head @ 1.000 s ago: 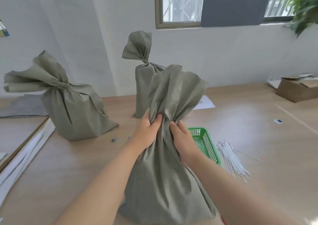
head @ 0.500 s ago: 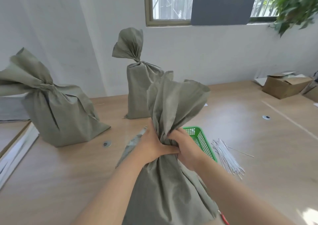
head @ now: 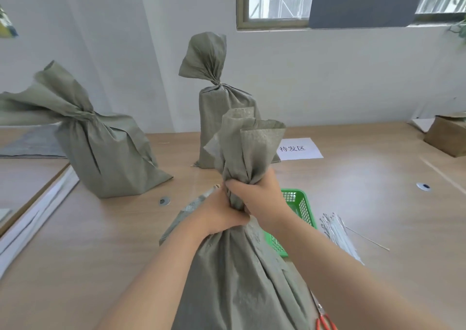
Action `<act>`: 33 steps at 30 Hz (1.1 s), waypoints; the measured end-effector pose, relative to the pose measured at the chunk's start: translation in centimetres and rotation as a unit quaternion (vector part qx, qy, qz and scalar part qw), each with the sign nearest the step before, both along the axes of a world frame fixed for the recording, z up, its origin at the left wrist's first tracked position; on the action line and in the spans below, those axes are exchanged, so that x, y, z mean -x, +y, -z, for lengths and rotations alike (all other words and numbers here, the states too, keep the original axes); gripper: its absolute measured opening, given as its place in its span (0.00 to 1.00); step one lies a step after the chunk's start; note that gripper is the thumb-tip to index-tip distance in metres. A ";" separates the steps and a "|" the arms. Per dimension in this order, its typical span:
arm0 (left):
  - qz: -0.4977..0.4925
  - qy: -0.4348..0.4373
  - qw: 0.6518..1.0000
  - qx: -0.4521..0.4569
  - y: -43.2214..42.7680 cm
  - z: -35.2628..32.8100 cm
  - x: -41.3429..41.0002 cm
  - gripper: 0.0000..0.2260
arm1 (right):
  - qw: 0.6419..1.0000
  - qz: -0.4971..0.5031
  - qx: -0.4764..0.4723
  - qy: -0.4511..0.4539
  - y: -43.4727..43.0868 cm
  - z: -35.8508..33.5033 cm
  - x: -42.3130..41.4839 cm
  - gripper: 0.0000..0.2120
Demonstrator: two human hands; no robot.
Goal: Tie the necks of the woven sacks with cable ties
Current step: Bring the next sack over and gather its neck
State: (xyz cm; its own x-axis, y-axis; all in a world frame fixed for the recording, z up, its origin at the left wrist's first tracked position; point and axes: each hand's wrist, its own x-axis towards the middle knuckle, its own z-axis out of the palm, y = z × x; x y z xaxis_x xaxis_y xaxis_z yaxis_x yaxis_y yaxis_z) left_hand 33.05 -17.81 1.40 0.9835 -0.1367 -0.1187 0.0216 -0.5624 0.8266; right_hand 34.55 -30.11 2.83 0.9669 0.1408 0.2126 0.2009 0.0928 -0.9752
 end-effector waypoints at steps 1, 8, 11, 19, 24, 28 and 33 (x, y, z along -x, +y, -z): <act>0.006 0.015 1.000 -0.007 0.0 -0.1 0.1 0.14 | 1.000 -0.015 -0.018 -0.002 0.0 -0.2 -0.1 0.24; 0.013 0.019 1.000 -0.004 -0.9 0.2 0.3 0.23 | 0.991 -0.106 -0.077 -0.021 0.4 -1.6 -0.3 0.15; 0.001 -0.006 0.997 -0.075 -1.1 0.7 0.4 0.09 | 0.992 -0.105 -0.077 -0.007 0.5 -1.2 -0.7 0.16; 0.004 -0.014 0.998 -0.065 -1.3 0.5 -0.9 0.02 | 0.988 -0.152 -0.010 0.034 -1.9 -1.6 -1.3 0.13; 0.035 0.026 0.999 -0.020 -1.6 -0.1 -1.6 0.06 | 0.972 -0.227 -0.020 0.065 -7.5 1.3 -3.5 0.23; 0.052 0.039 0.997 -0.032 -2.5 -0.2 -2.1 0.07 | 0.977 -0.113 -0.050 0.173 -13.7 4.6 -5.9 0.29; 0.054 0.061 0.995 -0.056 -2.8 0.0 -2.9 0.08 | 0.963 0.054 -0.026 0.264 -21.6 10.1 -7.9 0.16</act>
